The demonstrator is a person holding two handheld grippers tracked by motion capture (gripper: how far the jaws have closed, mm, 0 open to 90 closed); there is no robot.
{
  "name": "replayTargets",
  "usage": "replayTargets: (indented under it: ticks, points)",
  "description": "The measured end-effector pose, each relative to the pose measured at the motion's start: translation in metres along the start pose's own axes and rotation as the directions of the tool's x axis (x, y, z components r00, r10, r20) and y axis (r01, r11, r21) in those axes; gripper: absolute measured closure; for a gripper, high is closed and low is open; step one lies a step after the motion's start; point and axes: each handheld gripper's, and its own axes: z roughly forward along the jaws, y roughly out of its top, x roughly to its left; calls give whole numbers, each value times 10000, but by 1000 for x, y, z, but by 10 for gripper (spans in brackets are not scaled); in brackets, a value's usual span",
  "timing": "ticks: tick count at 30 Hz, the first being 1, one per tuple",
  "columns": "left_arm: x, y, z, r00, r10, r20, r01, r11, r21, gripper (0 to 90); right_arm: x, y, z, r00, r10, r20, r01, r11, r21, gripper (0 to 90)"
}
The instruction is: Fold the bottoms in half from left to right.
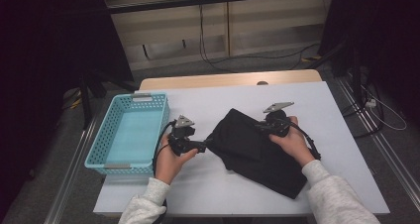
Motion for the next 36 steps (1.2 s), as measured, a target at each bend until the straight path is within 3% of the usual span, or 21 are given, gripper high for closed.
replayTargets:
  ticks: [9,11,12,21,24,36]
  points:
    - [-1,1,0,9998,212,24,-213,9997,77,201,-2,1,-3,9998,86,-184,-86,10000,21,834]
    - [-2,2,-1,9996,199,-184,-200,9998,-39,201,-3,3,-7,9997,138,-212,-137,9999,26,836]
    - [-2,2,-2,9999,108,-6,-108,9999,-85,202,-3,3,-10,9997,163,-200,-163,9999,-23,836]
    - [-1,3,-2,9998,188,-55,-188,9998,-98,200,2,9,-40,9986,60,-517,-85,9988,-483,835]
    - [-2,3,-1,9999,159,-37,-160,9997,-204,194,1,6,-44,9976,304,-620,-338,9979,-560,835]
    - [-3,5,1,9999,137,78,-135,9997,-183,190,1,1,-52,9974,331,-640,-370,9975,-607,834]
